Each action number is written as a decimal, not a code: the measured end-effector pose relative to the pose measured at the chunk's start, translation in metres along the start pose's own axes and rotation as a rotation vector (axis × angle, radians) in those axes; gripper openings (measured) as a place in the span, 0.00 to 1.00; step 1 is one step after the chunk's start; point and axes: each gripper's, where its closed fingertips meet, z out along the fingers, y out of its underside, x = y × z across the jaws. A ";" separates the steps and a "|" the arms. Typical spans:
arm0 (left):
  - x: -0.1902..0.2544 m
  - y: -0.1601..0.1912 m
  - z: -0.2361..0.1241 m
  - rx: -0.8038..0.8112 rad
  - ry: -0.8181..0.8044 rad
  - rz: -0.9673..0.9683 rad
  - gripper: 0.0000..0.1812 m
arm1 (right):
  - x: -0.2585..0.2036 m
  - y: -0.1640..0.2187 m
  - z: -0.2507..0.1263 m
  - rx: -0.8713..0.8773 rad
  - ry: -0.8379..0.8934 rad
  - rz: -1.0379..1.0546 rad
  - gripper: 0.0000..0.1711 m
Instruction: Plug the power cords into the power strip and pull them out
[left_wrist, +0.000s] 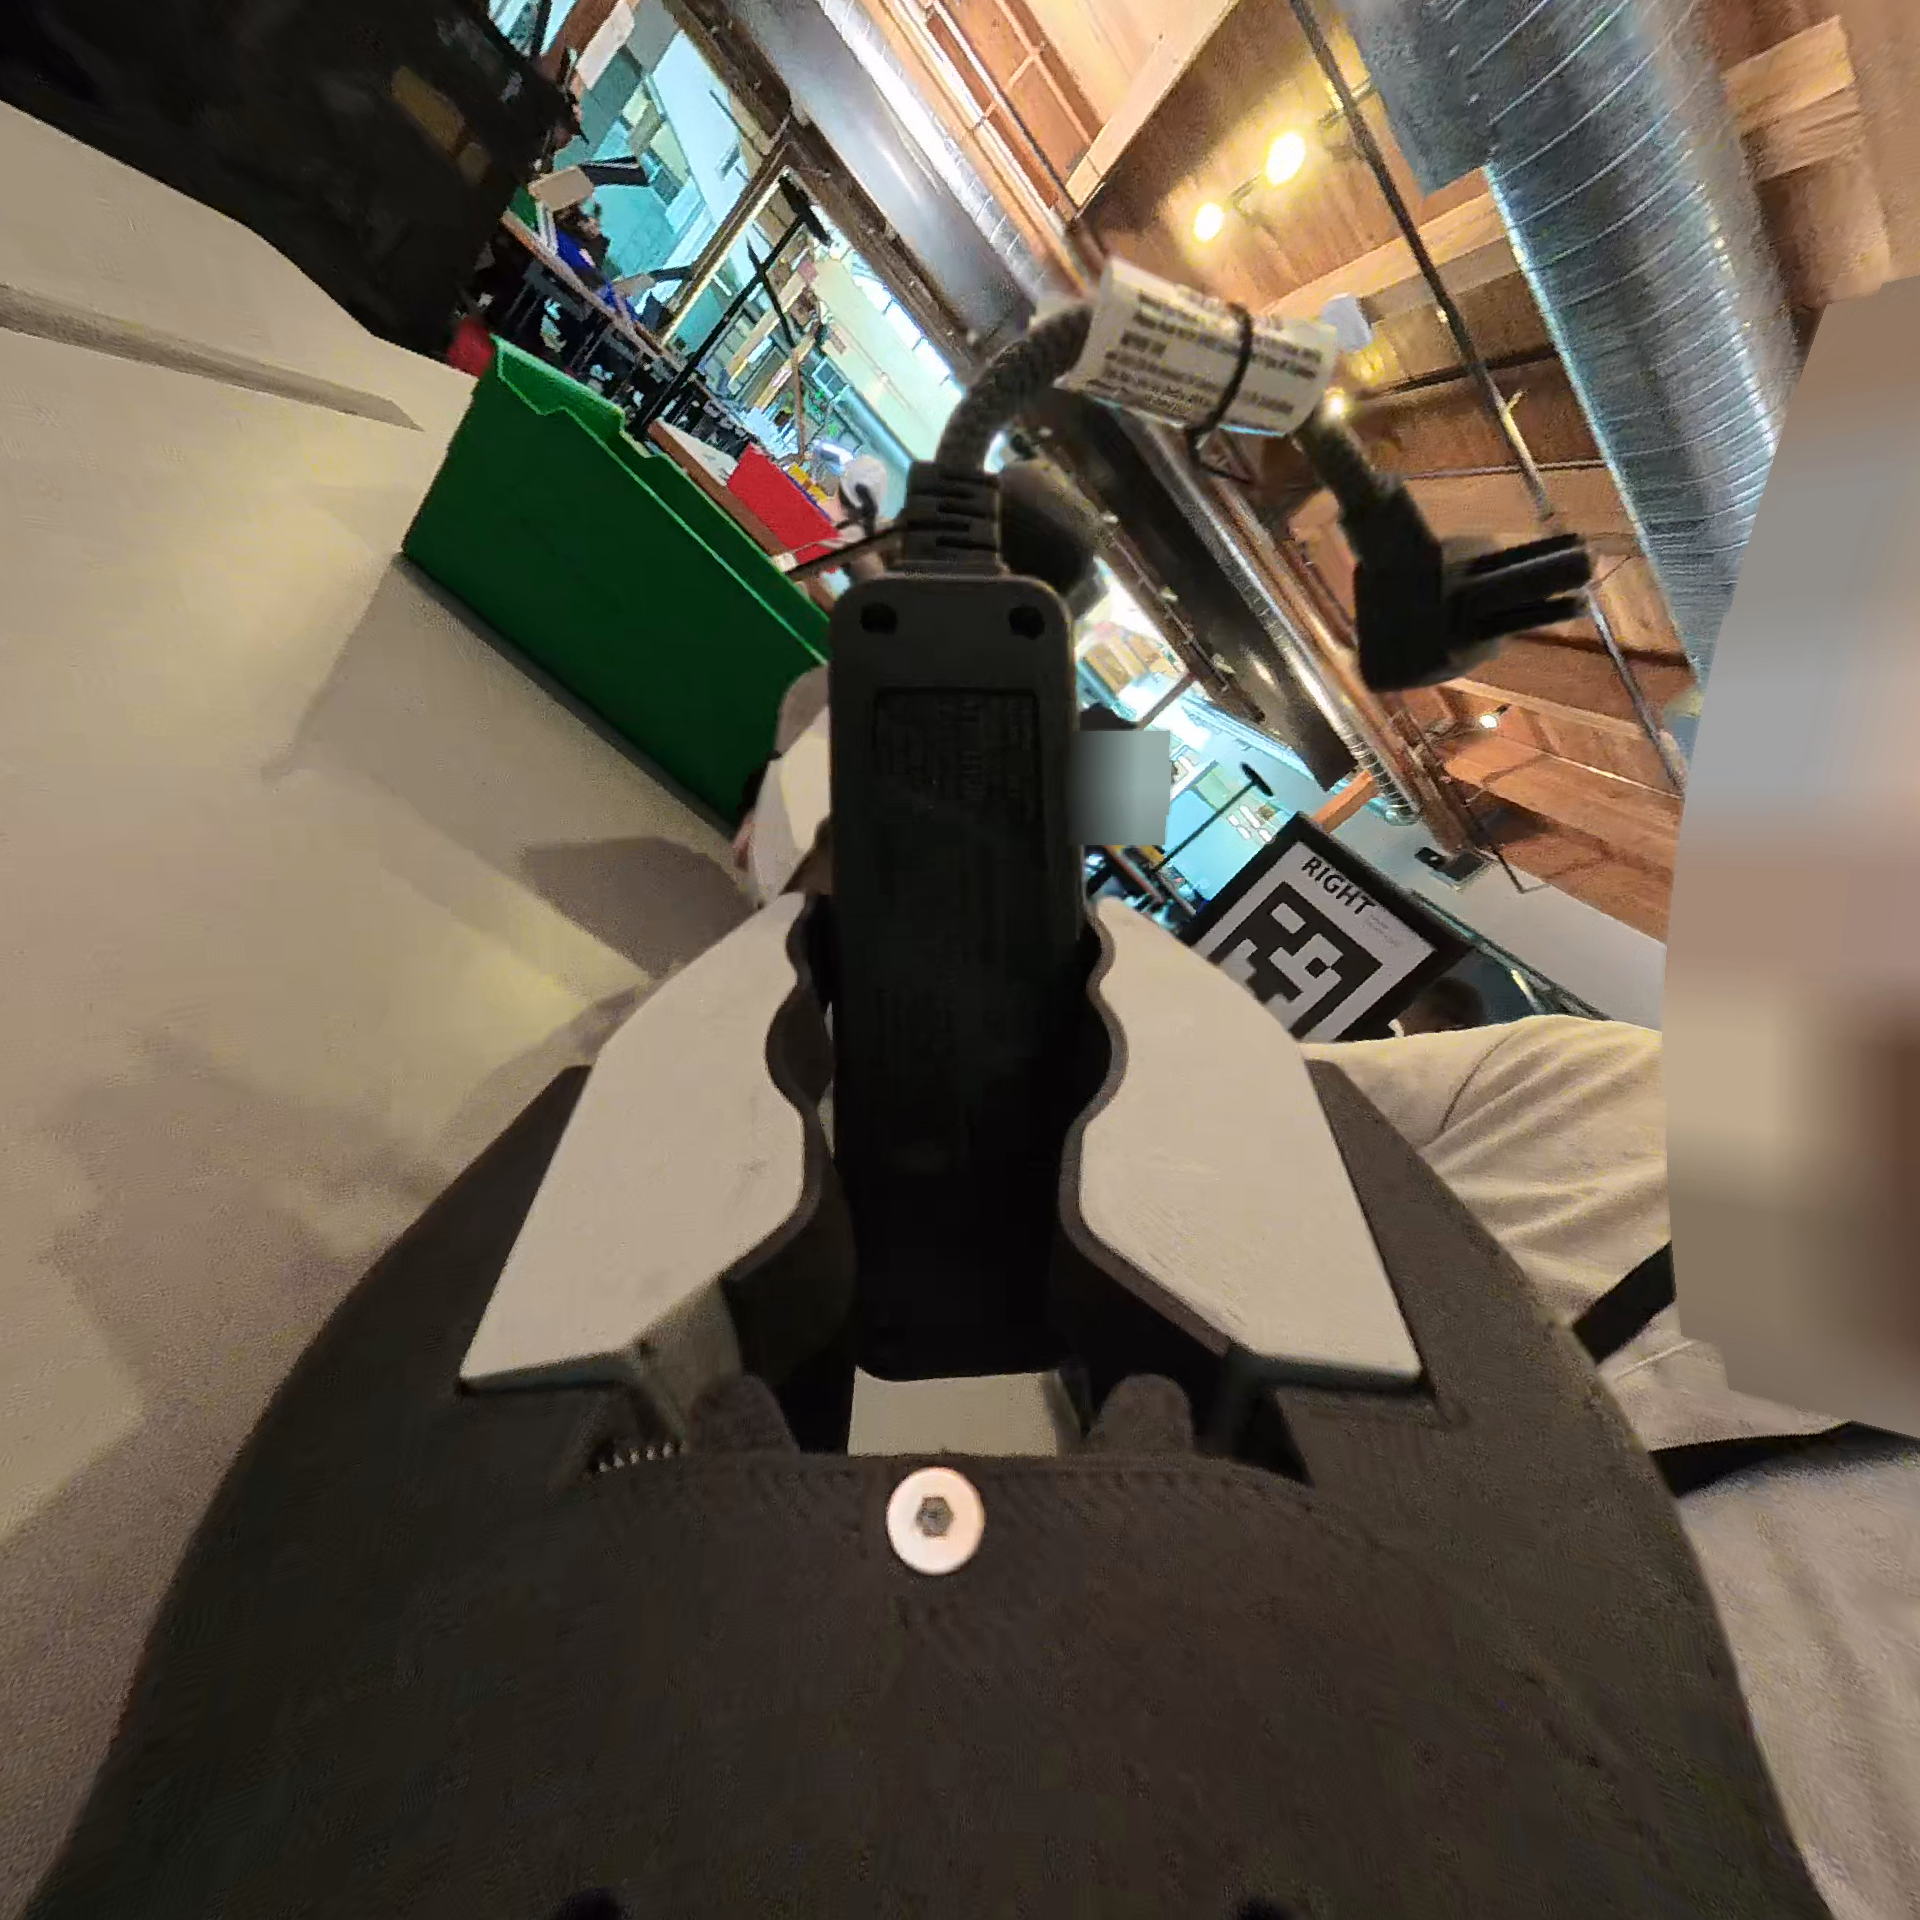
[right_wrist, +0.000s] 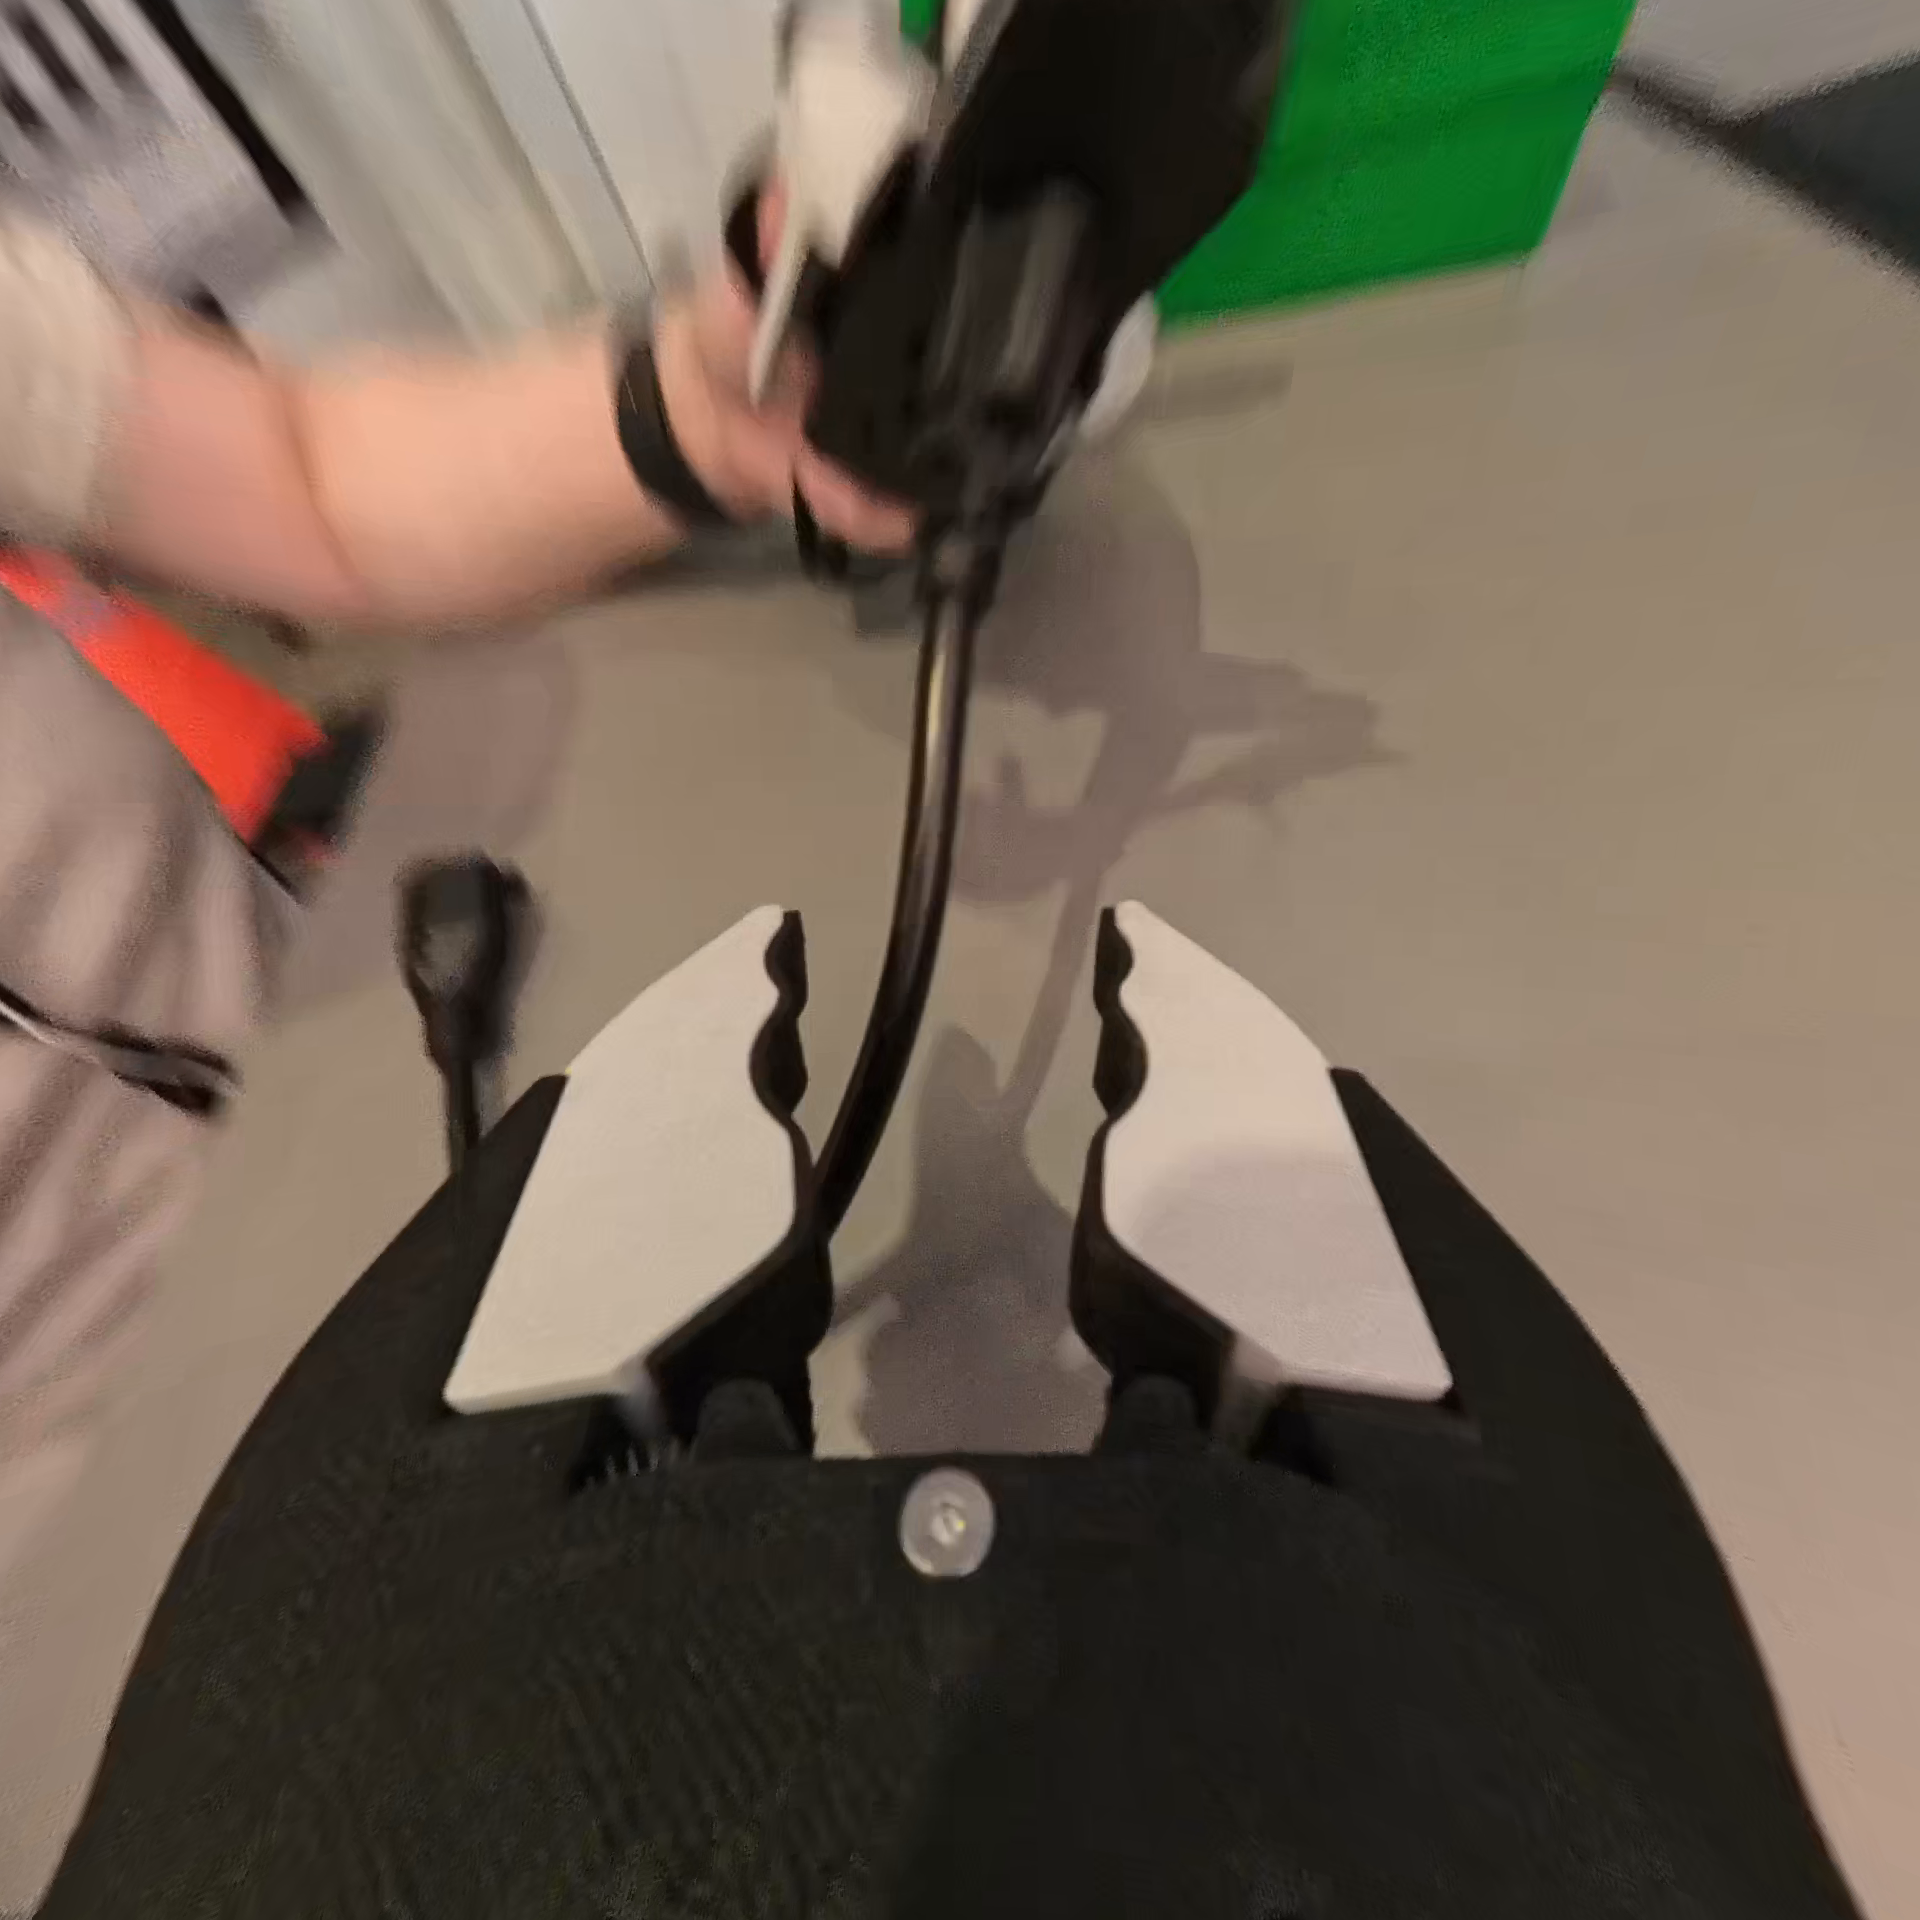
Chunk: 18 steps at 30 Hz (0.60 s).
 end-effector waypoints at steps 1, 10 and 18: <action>0.004 0.000 0.001 0.005 0.033 -0.010 0.24 | 0.000 -0.019 -0.004 0.141 -0.058 0.096 0.31; 0.001 0.023 0.022 -0.083 0.024 0.007 0.24 | -0.021 -0.031 0.037 0.093 -0.269 0.290 0.25; -0.018 0.023 0.021 -0.155 -0.240 0.234 0.24 | 0.003 -0.023 0.046 0.090 -0.090 0.402 0.15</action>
